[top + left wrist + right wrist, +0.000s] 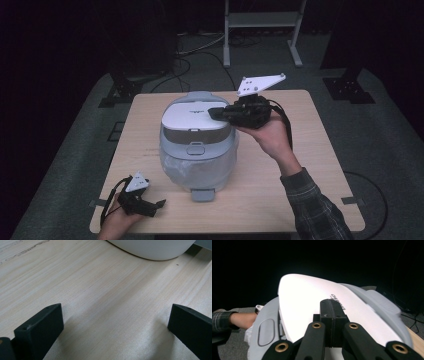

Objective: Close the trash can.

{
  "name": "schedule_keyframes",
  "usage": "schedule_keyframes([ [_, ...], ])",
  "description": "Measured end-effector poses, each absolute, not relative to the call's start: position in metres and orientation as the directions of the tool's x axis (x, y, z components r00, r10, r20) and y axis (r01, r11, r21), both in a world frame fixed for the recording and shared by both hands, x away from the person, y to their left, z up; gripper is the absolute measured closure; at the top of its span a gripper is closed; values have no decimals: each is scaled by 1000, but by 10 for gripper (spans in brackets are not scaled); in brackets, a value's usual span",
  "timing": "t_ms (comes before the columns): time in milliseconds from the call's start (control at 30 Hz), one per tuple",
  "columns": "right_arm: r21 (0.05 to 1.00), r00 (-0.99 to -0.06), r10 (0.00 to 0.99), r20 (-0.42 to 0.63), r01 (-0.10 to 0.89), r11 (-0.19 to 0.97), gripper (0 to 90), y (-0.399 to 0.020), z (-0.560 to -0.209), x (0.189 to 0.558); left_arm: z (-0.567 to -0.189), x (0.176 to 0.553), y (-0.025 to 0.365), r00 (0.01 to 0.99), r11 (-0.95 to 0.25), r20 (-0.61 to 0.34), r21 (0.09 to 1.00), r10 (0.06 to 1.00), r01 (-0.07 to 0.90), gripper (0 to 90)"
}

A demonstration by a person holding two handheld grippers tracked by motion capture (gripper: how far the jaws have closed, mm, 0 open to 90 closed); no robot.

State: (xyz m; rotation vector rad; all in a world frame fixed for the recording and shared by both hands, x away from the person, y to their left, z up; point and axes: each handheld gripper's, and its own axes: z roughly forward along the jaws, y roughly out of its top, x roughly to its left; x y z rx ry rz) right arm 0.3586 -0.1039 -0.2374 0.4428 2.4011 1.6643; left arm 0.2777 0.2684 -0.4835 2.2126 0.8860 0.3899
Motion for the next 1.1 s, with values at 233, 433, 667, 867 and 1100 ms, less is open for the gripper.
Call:
schedule_keyframes([
  [233,929,-949,315,16,130,345,899,-95,-242,350,-484,278,268,719,-512,15,712,695,480,0],
  [433,923,-959,285,14,121,364,899,-88,-245,343,-484,278,268,719,-512,16,713,695,480,0],
  [667,916,-968,249,16,114,384,898,-79,-248,335,-484,278,268,719,-512,15,713,695,480,0],
  [867,911,-972,233,14,108,398,898,-75,-251,332,-484,278,268,719,-512,15,713,695,480,0],
  [1100,902,-976,218,16,108,418,899,-71,-255,331,-484,278,268,719,-512,15,712,695,480,0],
])
